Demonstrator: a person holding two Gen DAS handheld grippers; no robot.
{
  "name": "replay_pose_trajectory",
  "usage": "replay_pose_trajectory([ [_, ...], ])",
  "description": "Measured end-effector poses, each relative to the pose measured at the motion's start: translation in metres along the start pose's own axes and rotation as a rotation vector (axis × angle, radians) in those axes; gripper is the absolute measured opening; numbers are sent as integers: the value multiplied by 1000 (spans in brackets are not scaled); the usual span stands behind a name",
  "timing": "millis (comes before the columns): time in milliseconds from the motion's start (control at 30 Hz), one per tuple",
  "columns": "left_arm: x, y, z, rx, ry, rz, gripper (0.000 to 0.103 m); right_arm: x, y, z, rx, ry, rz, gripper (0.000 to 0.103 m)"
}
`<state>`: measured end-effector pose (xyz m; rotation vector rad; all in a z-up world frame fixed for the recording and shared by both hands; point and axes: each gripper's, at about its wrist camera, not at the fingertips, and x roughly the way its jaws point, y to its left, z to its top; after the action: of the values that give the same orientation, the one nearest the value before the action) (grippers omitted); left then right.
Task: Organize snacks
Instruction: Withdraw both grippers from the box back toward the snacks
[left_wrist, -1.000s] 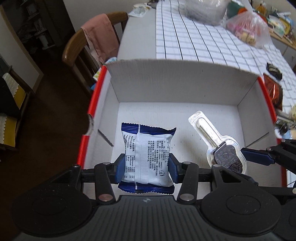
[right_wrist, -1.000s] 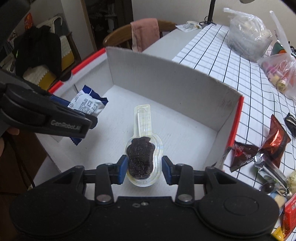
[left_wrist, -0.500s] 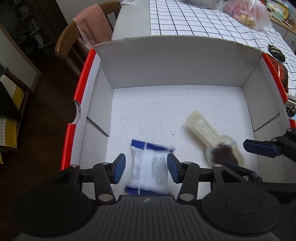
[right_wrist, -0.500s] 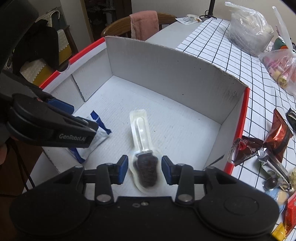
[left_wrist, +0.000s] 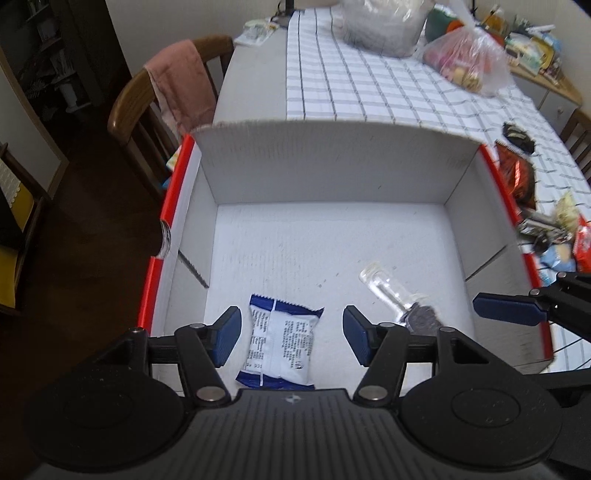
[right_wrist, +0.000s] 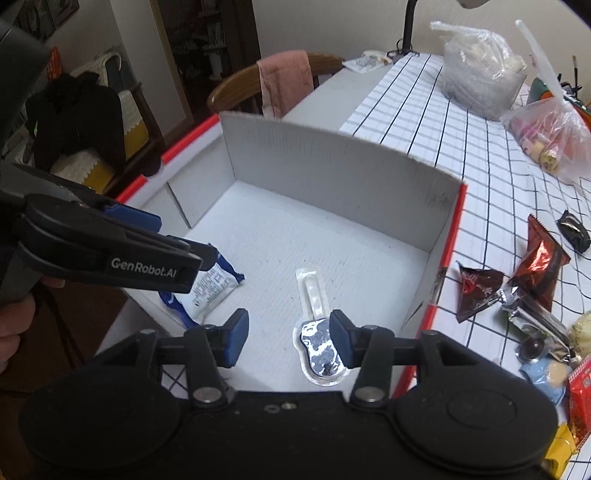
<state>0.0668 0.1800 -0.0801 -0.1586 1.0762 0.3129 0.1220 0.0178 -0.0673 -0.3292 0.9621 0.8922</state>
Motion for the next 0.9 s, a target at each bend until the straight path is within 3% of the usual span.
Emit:
replay_pose_trajectory([
  [200,-26,-4,-2,10,-87,-30,60,-31,-2,1,19,-72,-19,61],
  [367,-50,-13,-5,32,-150,-56,60,-56,-7,-4,38,-117,-29,64],
  [633,-82,-30,-12,58,-243,-123,67,-96,-19,-18,71,-201,-57,80],
  [900,-102,-60,-20,82,-308,-167,76,-133,-46,-42,122,-260,-83,86],
])
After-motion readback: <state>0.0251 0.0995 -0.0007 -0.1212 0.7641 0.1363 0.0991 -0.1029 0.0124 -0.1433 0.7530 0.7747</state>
